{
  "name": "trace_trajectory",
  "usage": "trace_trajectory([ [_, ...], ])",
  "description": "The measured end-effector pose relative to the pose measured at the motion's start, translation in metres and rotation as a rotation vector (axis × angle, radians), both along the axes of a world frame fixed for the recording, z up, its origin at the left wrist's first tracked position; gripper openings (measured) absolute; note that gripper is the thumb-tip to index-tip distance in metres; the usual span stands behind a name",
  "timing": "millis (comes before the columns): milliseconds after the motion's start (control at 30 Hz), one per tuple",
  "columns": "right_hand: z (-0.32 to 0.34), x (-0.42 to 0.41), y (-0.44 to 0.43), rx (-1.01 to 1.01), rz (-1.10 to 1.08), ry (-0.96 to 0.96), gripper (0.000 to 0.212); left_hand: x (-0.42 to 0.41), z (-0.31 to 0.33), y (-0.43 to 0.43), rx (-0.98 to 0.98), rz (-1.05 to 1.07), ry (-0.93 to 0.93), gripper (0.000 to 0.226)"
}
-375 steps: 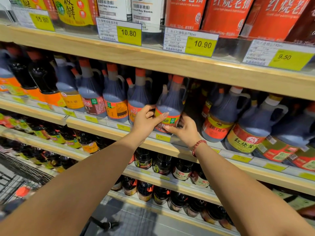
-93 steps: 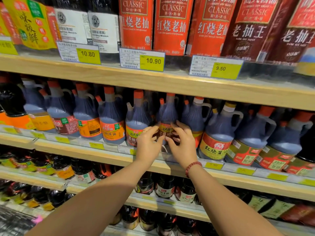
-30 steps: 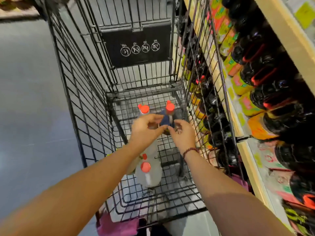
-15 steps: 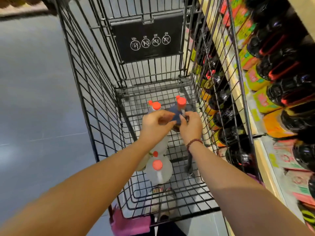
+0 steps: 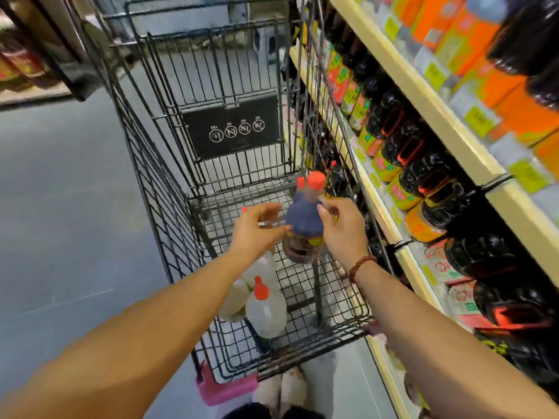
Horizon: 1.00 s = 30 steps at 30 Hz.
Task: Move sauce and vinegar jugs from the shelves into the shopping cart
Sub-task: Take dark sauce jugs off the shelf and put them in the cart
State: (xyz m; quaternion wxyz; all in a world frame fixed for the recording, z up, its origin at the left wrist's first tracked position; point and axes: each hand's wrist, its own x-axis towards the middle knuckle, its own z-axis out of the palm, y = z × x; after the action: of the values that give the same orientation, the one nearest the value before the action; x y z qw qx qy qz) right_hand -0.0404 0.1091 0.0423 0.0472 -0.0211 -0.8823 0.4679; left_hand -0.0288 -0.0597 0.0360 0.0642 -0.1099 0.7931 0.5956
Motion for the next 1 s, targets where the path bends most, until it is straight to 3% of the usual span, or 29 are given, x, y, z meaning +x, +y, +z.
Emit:
trace_trajectory([
  [100, 0.046, 0.006, 0.013, -0.021, -0.025, 0.082, 0.014, -0.001, 0.027, 0.009, 0.063, -0.056, 0.000, 0.066],
  [233, 0.110, 0.011, 0.038, -0.041, -0.054, 0.200, 0.015, -0.003, 0.071, 0.022, 0.176, -0.141, 0.036, 0.069],
  [333, 0.156, 0.020, 0.060, -0.062, -0.048, 0.223, 0.022, -0.003, 0.111, 0.034, 0.252, -0.251, 0.074, 0.054],
  [433, 0.190, 0.028, 0.076, -0.110, -0.040, 0.261, 0.015, -0.005, 0.144, 0.045, 0.327, -0.339, 0.129, 0.038],
  [567, 0.238, 0.055, 0.091, -0.281, -0.057, 0.260, 0.021, -0.001, 0.187, 0.060, 0.355, -0.556, 0.136, 0.059],
  [700, 0.260, 0.076, 0.102, -0.307, -0.084, 0.287, 0.022, 0.012, 0.209, 0.082, 0.401, -0.729, 0.107, 0.048],
  [1000, 0.255, 0.117, 0.138, -0.265, -0.306, 0.280, 0.016, 0.045, 0.197, 0.134, 0.468, -0.706, 0.063, 0.037],
])
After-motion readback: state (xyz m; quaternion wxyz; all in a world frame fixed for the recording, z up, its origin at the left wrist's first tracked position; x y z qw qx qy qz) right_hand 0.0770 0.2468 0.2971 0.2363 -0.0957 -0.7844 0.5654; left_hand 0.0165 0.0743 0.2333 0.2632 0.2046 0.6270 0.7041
